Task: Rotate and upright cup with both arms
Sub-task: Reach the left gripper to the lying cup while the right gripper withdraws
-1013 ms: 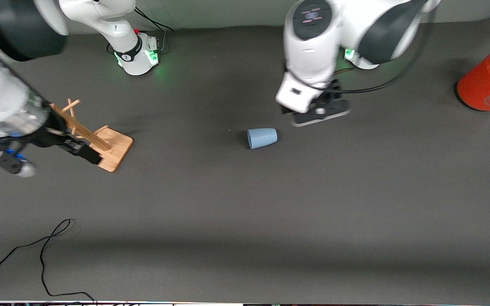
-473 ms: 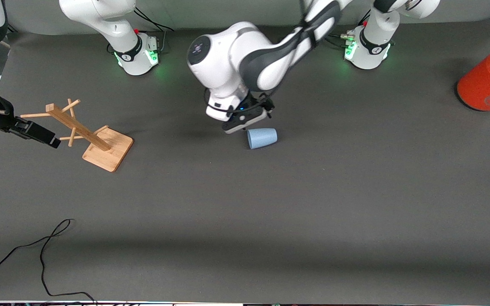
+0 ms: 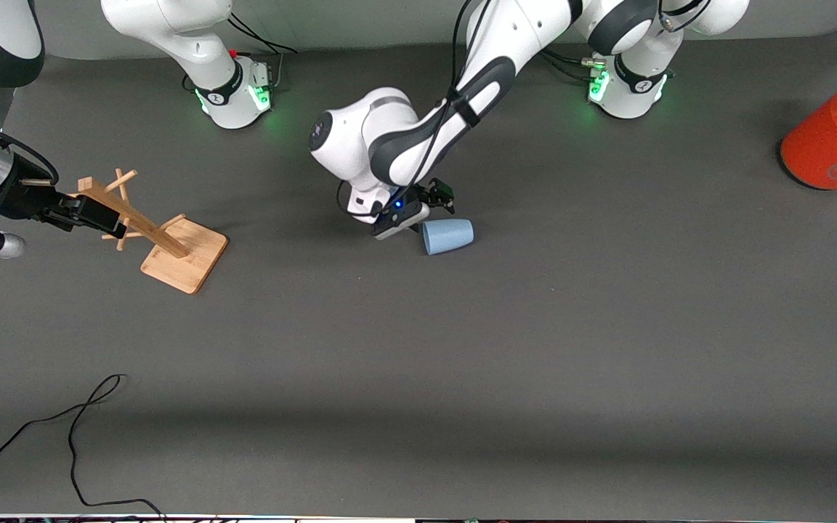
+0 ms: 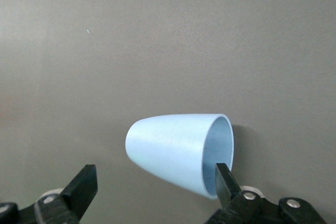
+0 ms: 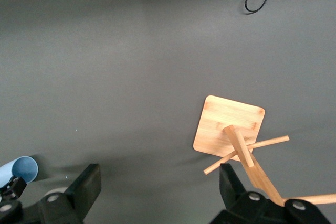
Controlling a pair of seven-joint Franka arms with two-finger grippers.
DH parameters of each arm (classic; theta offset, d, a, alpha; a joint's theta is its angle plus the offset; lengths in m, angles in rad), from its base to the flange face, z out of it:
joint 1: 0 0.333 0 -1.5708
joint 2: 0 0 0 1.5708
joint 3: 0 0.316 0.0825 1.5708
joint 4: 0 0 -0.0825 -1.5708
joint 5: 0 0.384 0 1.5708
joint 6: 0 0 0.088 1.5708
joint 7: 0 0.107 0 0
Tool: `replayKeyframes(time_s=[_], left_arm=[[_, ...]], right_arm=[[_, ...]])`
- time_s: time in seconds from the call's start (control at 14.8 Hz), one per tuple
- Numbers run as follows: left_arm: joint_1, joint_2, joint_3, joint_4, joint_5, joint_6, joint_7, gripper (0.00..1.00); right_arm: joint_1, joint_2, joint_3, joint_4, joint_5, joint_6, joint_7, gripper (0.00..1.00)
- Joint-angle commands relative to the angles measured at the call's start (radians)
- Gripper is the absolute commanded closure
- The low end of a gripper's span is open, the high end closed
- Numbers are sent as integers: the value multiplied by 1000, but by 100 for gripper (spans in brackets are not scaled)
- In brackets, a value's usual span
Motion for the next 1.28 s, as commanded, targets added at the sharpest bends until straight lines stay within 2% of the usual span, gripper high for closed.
replayKeyframes(time_s=[0.0,0.54,0.61,0.68,0.74,0.88,0.95,1.22], left_arm=[[-20,49,19,44,36,-21,0,0],[-18,72,21,6,59,-27,0,2],[-15,69,19,9,56,-28,0,11],[-13,67,19,13,53,-33,-1,26],[-13,63,19,15,50,-34,-3,52],[-13,61,19,15,47,-37,-31,93],[-13,61,19,13,47,-37,-47,100],[-13,57,19,12,47,-39,-49,100]], right_arm=[[1,-29,-2,-33,-27,23,-32,0],[7,-24,-2,-32,-47,37,-34,0],[9,-24,-2,-32,-58,40,-32,0],[9,-24,-2,-32,-58,40,-32,0],[9,-23,-2,-32,-58,41,-32,0],[7,-20,-2,-33,-58,47,-34,0],[7,-18,-2,-33,-58,47,-34,0],[7,-17,-2,-33,-58,52,-32,0]])
